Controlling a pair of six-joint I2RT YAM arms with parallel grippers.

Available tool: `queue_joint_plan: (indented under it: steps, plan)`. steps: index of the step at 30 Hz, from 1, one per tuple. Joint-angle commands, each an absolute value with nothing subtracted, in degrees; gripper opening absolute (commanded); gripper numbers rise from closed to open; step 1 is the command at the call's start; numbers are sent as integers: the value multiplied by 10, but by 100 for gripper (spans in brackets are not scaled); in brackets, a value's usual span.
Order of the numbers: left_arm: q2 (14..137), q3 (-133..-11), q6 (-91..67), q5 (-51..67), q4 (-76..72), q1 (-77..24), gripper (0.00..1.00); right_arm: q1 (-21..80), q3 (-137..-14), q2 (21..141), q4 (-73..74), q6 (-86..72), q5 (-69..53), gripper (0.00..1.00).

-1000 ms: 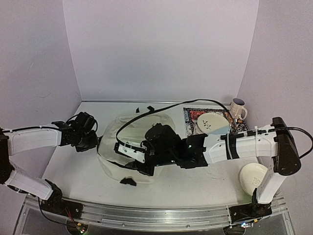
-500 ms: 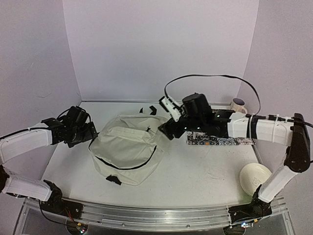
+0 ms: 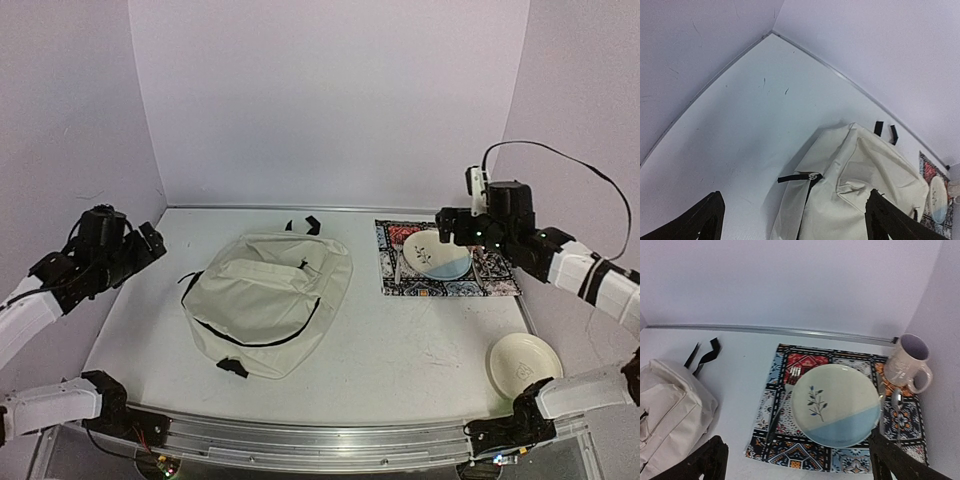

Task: Pack the student bag
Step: Reset both arms

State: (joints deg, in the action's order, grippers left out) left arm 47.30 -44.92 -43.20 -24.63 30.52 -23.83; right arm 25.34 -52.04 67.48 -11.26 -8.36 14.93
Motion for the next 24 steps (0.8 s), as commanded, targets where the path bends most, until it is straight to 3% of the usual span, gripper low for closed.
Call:
queue_joint_plan:
  steps: [1,12,24]
  plan:
    - [355,-424,-413,-289,304,-237,99,255,-481,568,-107,-107,214,98]
    - [176,-387,-348,-315,309,-236,100,255,-356,358,-132,-101,266,98]
    - [159,-369,-361,-308,309,-237,99,255,-261,236,-192,-90,298,98]
